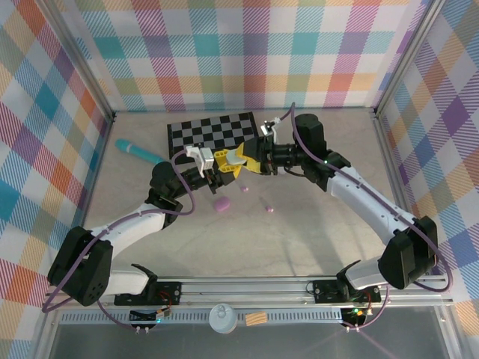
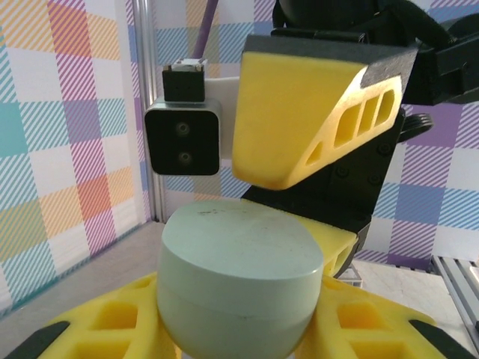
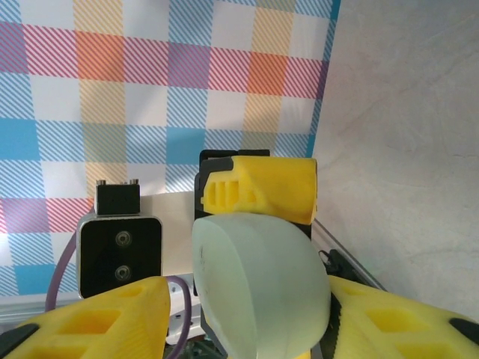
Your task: Insert wireless bluetooth earbuds into charging case
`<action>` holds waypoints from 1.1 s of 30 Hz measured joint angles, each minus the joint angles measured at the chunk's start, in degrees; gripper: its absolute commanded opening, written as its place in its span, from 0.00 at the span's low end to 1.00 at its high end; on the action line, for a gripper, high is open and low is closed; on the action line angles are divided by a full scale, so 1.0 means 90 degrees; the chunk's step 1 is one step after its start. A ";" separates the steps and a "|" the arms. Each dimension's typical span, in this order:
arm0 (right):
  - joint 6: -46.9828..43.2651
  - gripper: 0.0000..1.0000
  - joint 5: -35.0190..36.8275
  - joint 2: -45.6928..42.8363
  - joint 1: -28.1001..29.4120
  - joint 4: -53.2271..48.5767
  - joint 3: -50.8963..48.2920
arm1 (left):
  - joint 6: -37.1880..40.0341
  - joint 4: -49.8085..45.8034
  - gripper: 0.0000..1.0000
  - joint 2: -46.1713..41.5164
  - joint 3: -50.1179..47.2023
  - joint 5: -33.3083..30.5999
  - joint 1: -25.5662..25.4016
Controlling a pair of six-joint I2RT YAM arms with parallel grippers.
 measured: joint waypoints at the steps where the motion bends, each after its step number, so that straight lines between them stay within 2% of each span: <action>1: 0.0092 0.43 -0.0024 0.0049 0.0000 0.0095 -0.0012 | -0.0002 0.0007 0.36 0.0000 0.0000 -0.0007 0.0000; 5: 0.0294 0.28 -0.0080 0.0158 -0.0012 0.0357 -0.0083 | -0.0019 -0.0010 0.36 0.0000 0.0000 -0.0041 0.0005; 10: 0.0304 0.22 -0.0100 0.0158 -0.0012 0.0447 -0.0100 | -0.0049 -0.0005 0.38 0.0000 0.0000 -0.0049 0.0005; 16: -0.0053 0.20 0.0153 0.0153 -0.0049 0.0100 -0.0100 | 0.0039 -0.0221 0.71 -0.0002 0.0000 -0.0027 0.0005; 20: -0.0590 0.20 0.0712 0.0068 -0.0182 -0.0515 -0.0100 | 0.0330 -0.0879 0.85 -0.0126 -0.0005 -0.0029 -0.0002; 26: -0.1251 0.21 0.1683 -0.0165 -0.0777 -0.1047 -0.0532 | 0.0920 -0.2021 1.00 -0.0408 -0.0005 -0.0257 -0.0216; 33: -0.1622 0.21 0.2868 0.0189 -0.1477 -0.1183 -0.1200 | 0.1297 -0.2623 1.00 -0.0274 -0.0080 -0.1020 -0.0838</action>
